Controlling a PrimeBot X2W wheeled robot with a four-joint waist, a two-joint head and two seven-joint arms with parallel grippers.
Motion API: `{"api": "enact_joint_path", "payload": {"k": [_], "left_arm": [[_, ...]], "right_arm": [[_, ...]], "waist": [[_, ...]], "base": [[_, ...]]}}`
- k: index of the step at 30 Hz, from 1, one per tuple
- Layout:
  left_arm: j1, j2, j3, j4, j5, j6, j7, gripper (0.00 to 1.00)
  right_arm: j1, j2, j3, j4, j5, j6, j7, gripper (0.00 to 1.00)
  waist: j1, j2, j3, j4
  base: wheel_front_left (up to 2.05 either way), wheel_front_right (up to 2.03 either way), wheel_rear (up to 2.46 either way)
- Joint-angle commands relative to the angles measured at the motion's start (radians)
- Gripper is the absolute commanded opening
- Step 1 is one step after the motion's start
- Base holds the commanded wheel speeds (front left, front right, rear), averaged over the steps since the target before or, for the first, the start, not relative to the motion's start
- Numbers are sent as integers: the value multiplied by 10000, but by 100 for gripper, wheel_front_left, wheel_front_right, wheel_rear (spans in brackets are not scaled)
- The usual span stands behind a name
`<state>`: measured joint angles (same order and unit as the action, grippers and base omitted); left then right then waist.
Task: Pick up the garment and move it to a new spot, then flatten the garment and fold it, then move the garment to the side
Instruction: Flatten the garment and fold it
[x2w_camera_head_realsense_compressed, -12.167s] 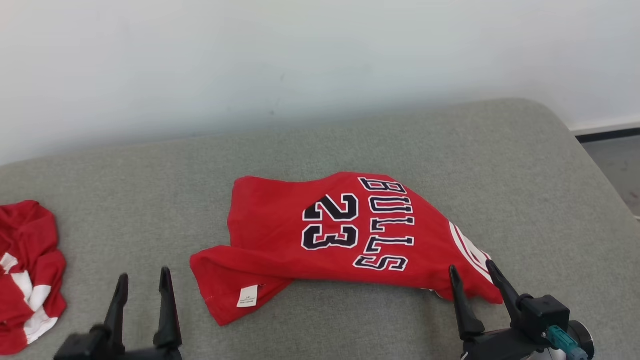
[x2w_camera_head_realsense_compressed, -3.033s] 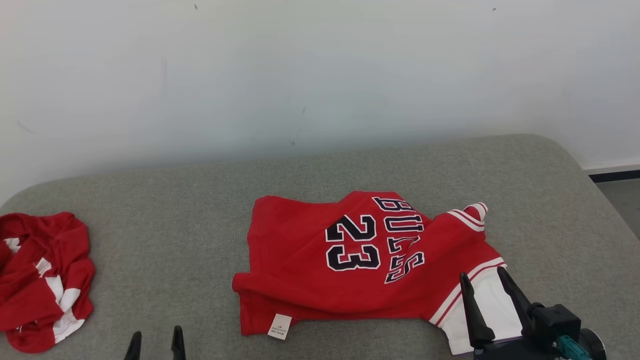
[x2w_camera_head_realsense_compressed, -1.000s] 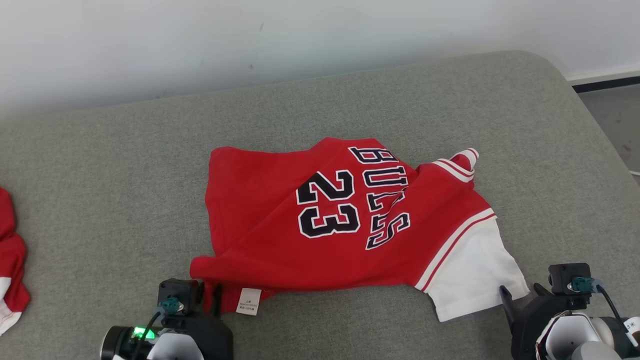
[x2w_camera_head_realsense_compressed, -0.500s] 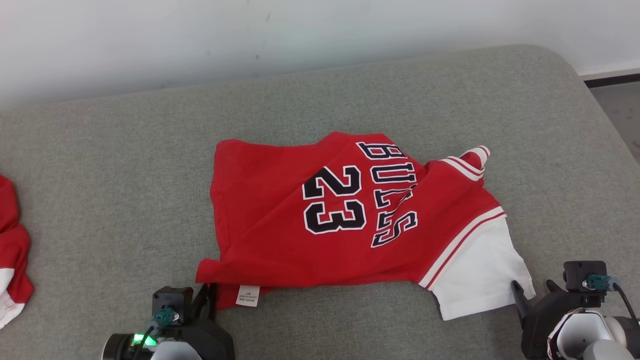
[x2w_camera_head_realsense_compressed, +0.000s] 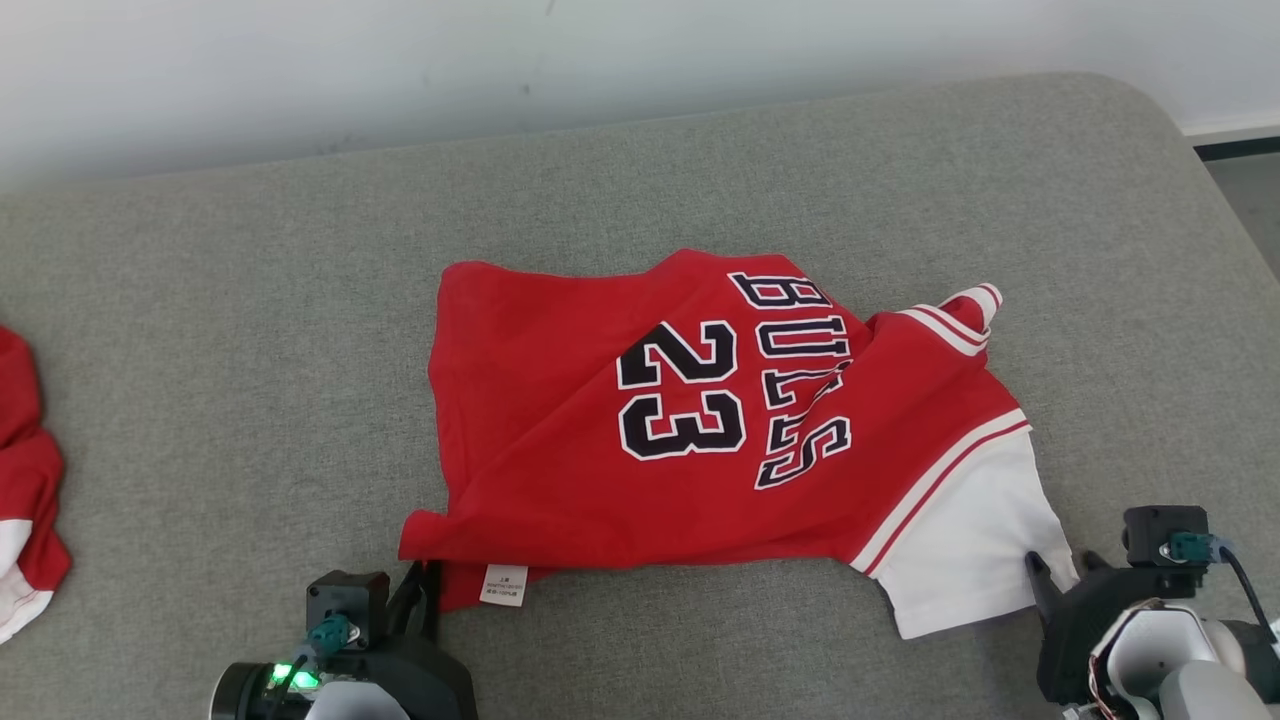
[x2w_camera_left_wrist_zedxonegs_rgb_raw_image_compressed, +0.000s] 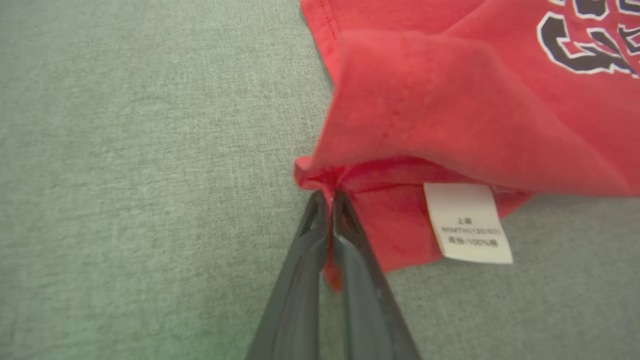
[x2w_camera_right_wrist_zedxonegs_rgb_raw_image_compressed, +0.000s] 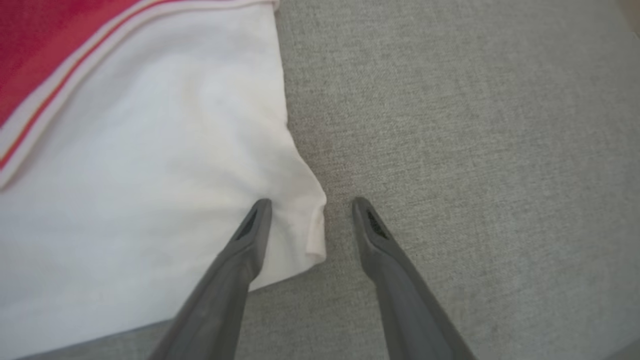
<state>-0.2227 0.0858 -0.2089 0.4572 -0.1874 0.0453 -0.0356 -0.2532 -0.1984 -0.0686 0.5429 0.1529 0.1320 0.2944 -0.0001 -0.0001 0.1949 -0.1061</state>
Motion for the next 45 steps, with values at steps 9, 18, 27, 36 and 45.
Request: {"api": "enact_joint_path", "payload": {"k": [9, 18, 27, 36, 45], "left_arm": [[125, -105, 292, -916, -954, -181, -328, 0], [-315, -280, 625, -3204, -2782, -592, 104, 0], [-1985, -69, 926, -3699, -4194, -797, 1268, 0], [-5190, 955, 1510, -3223, -4637, -900, 2515, 0], [-8420, 1544, 1833, -2548, -4174, -702, 2200, 0]], "right_arm": [[-446, 72, 450, -803, 1260, -24, -547, 0], [-1028, 108, 441, -3308, 3433, -24, -279, 0], [-2749, 80, 205, -4324, 4932, -24, 705, 0], [-5993, 39, 127, -3945, 4887, -24, 1163, 0], [-9382, 1032, -542, -2013, 4267, -24, 294, 0]], "waist": [[1, 1, -263, -12], [1, 1, -792, 29], [1, 1, -972, -97], [1, 1, -121, -616], [1, 1, 2255, -928]], "base": [[0, 0, 0], [0, 0, 0], [0, 0, 0], [0, 0, 0], [0, 0, 0]]}}
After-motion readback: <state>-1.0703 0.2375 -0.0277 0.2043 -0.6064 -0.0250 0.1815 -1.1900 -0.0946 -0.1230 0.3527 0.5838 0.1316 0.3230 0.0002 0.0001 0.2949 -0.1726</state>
